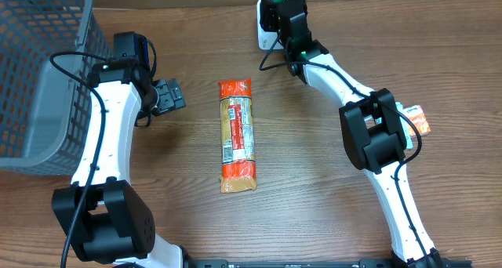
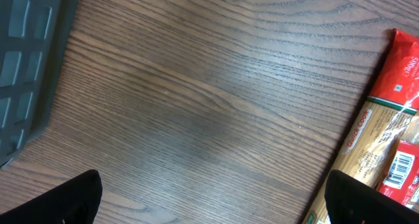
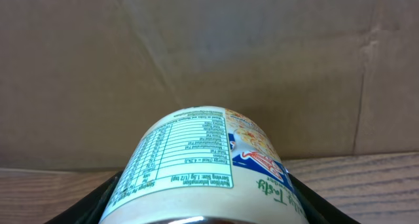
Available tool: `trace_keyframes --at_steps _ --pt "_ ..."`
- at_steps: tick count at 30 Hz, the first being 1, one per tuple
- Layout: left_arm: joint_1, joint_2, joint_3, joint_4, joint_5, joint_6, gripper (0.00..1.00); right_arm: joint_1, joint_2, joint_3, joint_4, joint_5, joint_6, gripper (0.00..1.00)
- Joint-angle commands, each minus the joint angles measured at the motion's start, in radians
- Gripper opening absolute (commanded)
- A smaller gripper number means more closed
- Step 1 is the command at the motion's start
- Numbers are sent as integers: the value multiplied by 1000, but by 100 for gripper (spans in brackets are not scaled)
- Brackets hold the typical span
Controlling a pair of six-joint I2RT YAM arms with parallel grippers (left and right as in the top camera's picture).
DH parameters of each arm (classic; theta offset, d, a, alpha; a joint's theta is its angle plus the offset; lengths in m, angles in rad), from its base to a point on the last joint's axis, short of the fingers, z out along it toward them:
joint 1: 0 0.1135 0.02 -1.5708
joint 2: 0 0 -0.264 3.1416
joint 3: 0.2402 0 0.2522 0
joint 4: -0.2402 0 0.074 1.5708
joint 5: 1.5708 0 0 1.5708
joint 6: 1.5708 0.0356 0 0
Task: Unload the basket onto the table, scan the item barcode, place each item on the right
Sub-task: 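Raise the green jar and hold it in front of the scanner, then carry the green jar right and set it down near the teal pack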
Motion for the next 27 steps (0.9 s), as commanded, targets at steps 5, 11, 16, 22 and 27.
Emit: trace_keyframes --at_steps 5,11,16,22,27 --pt "8 -5 9 1 -9 23 100 5 10 21 32 0 8 4" --pt "8 -5 9 1 -9 23 100 5 5 21 82 0 8 4" --pt "8 -5 9 1 -9 23 100 3 -79 21 73 0 -8 4" --pt "8 -5 9 1 -9 23 100 2 -273 21 -156 0 -8 4" --pt "8 -5 9 2 -9 23 100 -1 -468 21 -505 0 -40 4"
